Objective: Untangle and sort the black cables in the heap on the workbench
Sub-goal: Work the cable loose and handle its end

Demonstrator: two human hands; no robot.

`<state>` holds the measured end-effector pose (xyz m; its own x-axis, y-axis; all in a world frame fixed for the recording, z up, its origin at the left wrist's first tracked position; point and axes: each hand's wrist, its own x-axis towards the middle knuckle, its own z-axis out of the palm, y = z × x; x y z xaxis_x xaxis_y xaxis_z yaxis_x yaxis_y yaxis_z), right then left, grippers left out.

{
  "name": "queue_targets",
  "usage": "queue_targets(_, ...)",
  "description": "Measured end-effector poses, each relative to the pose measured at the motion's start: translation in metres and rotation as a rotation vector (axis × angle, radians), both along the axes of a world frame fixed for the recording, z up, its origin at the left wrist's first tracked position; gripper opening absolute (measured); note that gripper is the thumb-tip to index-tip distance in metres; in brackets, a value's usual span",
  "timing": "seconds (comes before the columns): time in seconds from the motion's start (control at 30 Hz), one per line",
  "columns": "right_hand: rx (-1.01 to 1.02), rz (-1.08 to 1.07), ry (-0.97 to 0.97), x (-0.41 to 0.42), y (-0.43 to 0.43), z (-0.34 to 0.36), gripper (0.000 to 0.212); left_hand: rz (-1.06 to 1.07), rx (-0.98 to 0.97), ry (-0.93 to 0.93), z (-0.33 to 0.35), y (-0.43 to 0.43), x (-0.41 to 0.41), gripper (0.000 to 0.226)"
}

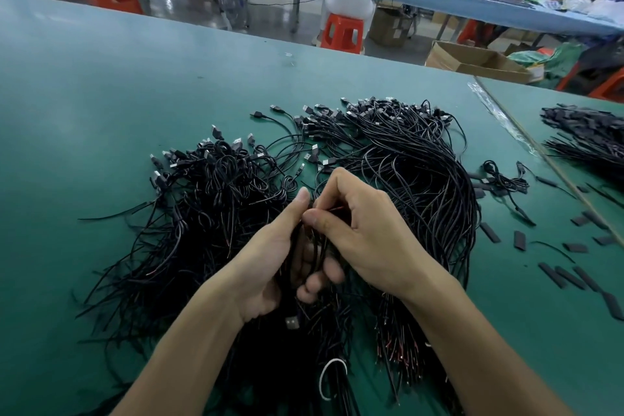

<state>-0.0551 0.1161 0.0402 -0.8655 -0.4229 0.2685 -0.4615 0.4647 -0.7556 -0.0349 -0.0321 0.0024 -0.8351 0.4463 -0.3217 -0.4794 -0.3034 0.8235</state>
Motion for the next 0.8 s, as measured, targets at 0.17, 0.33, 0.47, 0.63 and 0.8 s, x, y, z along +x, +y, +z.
queue_targets(0.17,-0.112,-0.063,-0.044,-0.002,0.0,-0.008,0.017,0.105,-0.112,0.099,-0.004,-0.009,-0.004,0.059)
queue_targets(0.33,0.163,-0.115,-0.195,0.007,0.013,-0.023,0.027,0.398,-0.105,0.269,-0.003,-0.019,-0.008,0.056)
queue_targets(0.47,0.512,-0.028,-0.306,0.029,0.007,-0.044,0.036,0.572,-0.122,0.314,-0.007,-0.013,-0.009,0.058)
queue_targets(0.63,0.634,-0.004,-0.326,0.036,-0.002,-0.05,0.03,0.634,-0.173,0.325,-0.014,-0.013,-0.009,0.061)
queue_targets(0.8,0.556,-0.061,-0.321,0.028,0.012,-0.033,0.02,0.601,-0.176,0.303,-0.013,-0.013,-0.011,0.061)
